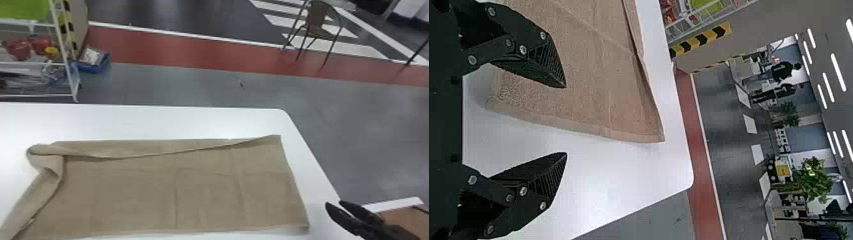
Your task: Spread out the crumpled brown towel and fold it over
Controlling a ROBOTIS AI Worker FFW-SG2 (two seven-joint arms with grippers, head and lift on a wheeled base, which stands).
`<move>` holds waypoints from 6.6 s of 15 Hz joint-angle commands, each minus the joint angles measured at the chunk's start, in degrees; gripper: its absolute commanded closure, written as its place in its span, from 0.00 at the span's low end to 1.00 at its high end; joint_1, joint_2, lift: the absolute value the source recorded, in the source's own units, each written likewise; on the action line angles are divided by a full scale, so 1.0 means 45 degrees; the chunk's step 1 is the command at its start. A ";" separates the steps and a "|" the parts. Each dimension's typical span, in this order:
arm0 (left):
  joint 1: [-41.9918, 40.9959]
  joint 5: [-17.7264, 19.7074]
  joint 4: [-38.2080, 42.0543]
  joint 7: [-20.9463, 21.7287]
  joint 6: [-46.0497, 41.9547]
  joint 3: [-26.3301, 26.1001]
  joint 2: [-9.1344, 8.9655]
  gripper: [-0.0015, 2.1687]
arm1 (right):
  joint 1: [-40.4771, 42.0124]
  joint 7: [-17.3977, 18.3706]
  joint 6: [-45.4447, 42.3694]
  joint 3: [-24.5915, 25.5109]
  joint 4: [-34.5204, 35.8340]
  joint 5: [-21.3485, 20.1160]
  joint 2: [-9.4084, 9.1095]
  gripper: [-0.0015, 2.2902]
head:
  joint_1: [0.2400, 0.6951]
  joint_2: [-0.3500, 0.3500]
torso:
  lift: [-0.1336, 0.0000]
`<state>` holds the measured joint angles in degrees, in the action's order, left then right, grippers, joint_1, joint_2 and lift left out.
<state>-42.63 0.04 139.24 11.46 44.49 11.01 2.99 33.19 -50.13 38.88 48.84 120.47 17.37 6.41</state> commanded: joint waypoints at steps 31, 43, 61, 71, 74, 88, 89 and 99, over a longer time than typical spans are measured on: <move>0.0684 -0.0106 -0.0532 0.0226 0.0027 -0.0318 0.0039 0.63 | 0.0379 0.0143 -0.0251 -0.2630 -0.0092 -0.3587 0.0841 0.21 | 1.00 0.08 | 0.08; 0.0098 0.0090 0.0913 0.0343 0.0574 -0.0240 0.0020 0.79 | 0.0164 -0.0911 0.0335 -0.1673 0.0611 -0.2376 0.1095 0.67 | 1.00 0.13 | 0.08; 0.0293 0.8273 0.6421 0.0187 0.3973 0.3588 -0.0697 0.79 | -0.4211 -0.2337 1.0218 0.8014 0.2486 0.5573 0.0568 0.67 | 1.00 0.00 | 0.08; 0.7051 0.7805 0.2534 -0.1024 0.9519 0.4994 -0.0332 0.79 | -0.7473 0.0397 0.9398 0.1471 0.1665 0.0886 0.0001 0.67 | 1.00 0.06 | 0.08; 0.9336 0.7277 -0.0200 -0.0927 0.9441 0.4115 0.0742 0.79 | -0.9074 0.1217 0.8187 -0.0384 0.0259 -0.0892 -0.0018 0.67 | 1.00 0.19 | 0.08; 0.8223 0.6965 -0.1919 -0.0321 0.5535 0.3217 0.0703 0.79 | -0.8801 0.0182 0.3148 -0.1146 -0.3237 0.0065 0.0646 0.67 | 0.76 0.27 | 0.08; 0.7344 0.6945 -0.1646 -0.0341 0.5105 0.3217 0.0645 0.79 | -0.8156 -0.0072 0.3109 -0.1029 -0.3002 0.0300 0.0646 0.67 | 0.84 0.27 | 0.08; 0.1836 0.5383 0.0425 -0.0126 0.5066 0.2963 -0.0156 0.79 | -0.2434 -0.2083 0.2406 -0.0560 -0.1362 0.0730 0.0783 0.67 | 1.00 0.22 | 0.08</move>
<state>-32.55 25.74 141.12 10.83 67.13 24.76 2.66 19.16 -59.47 50.82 46.18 114.38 20.29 10.10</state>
